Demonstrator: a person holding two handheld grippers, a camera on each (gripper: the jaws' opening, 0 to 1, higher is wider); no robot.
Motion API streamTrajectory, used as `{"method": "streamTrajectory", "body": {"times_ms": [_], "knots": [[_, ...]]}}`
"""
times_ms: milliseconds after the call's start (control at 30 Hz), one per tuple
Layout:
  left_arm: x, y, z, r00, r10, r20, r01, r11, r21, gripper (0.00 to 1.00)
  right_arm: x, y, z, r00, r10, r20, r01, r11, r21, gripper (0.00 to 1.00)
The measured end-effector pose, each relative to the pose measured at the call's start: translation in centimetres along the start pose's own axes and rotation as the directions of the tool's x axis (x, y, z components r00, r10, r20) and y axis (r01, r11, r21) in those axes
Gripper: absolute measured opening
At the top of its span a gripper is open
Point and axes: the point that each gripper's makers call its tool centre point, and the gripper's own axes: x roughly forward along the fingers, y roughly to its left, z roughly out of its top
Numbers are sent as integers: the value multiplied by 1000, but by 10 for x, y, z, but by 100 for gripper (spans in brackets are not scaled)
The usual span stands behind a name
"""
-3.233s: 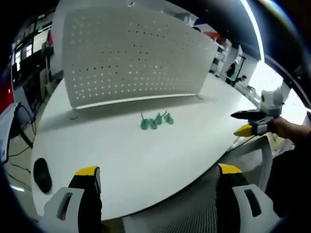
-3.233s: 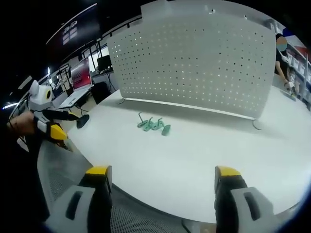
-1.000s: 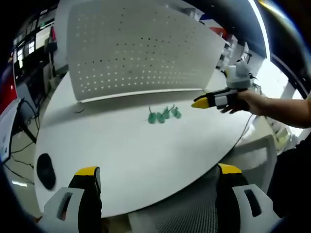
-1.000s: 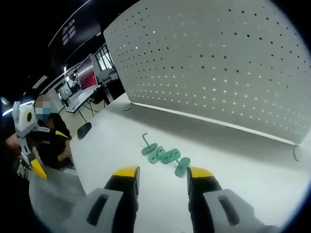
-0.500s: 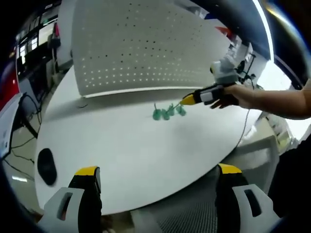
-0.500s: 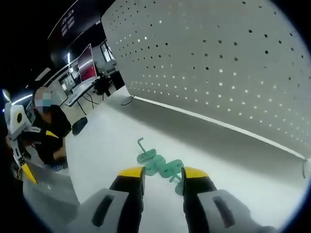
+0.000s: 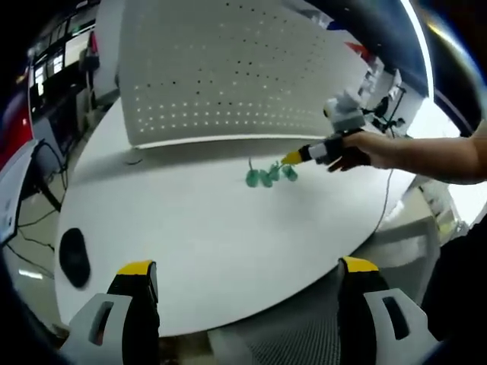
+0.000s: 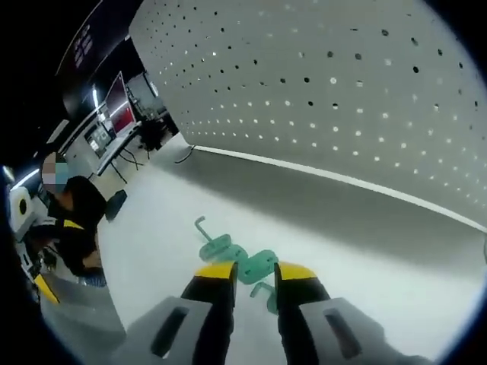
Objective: Insert the hook assembly into the mounting plate slot until the hook locks in place.
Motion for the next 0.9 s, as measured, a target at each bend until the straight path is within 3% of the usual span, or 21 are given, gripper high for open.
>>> {"method": "streamTrajectory", "body": {"times_ms": [467,900], "knots": [[3,3,0,1000,3,-2,-3,1000,-6,99,9,3,0,998,-5,-67,10,997,78,6],[4,4,-1,1000,2,-5,-2,1000,-10,99,9,6,2,998,-8,-65,13,996,84,0]]}}
